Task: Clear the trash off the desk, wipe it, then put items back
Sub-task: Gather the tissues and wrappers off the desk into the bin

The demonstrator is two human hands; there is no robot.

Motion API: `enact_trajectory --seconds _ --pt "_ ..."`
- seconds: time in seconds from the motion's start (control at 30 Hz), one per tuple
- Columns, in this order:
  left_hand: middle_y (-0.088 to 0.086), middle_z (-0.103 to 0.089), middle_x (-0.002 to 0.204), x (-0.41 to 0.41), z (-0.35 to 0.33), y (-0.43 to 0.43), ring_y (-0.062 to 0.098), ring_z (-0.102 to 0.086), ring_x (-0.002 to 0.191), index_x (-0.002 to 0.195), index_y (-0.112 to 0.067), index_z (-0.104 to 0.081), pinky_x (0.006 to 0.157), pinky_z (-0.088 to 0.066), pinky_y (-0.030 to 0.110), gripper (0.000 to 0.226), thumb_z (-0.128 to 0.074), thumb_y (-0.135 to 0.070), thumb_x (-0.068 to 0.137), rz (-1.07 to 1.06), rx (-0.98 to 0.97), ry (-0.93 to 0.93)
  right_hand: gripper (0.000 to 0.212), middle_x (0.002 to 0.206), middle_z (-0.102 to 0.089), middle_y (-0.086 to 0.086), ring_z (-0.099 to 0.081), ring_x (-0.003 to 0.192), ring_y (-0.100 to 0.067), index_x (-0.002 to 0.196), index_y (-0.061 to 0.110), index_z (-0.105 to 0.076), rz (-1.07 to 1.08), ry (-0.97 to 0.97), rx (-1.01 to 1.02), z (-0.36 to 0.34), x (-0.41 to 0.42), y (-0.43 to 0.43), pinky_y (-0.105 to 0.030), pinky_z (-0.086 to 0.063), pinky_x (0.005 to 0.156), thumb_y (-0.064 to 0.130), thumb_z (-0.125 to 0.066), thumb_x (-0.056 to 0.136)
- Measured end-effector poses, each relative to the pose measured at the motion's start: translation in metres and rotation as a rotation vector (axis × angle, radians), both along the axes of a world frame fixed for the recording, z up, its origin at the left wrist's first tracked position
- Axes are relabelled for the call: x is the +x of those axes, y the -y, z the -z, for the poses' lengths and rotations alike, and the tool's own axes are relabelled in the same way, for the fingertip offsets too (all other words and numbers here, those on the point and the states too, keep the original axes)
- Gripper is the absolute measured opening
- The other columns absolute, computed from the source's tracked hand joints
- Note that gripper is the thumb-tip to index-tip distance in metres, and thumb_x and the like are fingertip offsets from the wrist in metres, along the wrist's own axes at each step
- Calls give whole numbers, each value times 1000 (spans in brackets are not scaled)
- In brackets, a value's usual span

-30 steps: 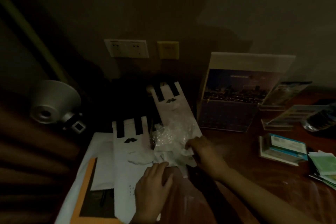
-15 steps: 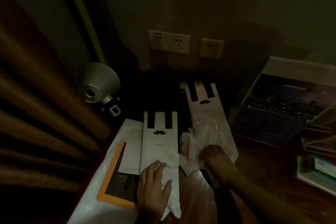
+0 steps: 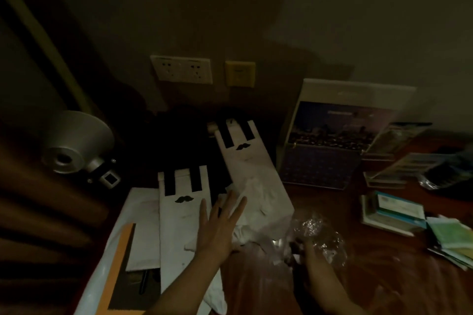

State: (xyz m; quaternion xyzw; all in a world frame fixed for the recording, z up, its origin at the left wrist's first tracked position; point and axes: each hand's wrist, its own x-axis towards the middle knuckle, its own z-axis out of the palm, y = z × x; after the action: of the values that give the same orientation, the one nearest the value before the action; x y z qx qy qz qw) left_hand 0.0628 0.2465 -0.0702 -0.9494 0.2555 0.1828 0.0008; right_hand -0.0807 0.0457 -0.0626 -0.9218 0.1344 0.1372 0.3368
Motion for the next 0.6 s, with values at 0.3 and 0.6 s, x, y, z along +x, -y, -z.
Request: enact_trajectory --seconds 0.3,0.6 --pt "-1 -57 70 3 3 22 17 -54 60 80 -18 -65 52 -40 25 28 -66 -6 55 29 -489 164 53 134 -54 5 -56 108 3 138 27 -31 190 32 115 -2 -3 7 1 -37 79 17 -55 92" --pt "-4 -57 79 -24 -11 -50 21 -49 77 86 -22 -60 66 -39 32 28 -42 -32 68 -336 -406 363 56 127 -53 4 -47 110 0 144 30 -21 -40 96 137 -13 30 -12 -6 -34 87 26 -50 96"
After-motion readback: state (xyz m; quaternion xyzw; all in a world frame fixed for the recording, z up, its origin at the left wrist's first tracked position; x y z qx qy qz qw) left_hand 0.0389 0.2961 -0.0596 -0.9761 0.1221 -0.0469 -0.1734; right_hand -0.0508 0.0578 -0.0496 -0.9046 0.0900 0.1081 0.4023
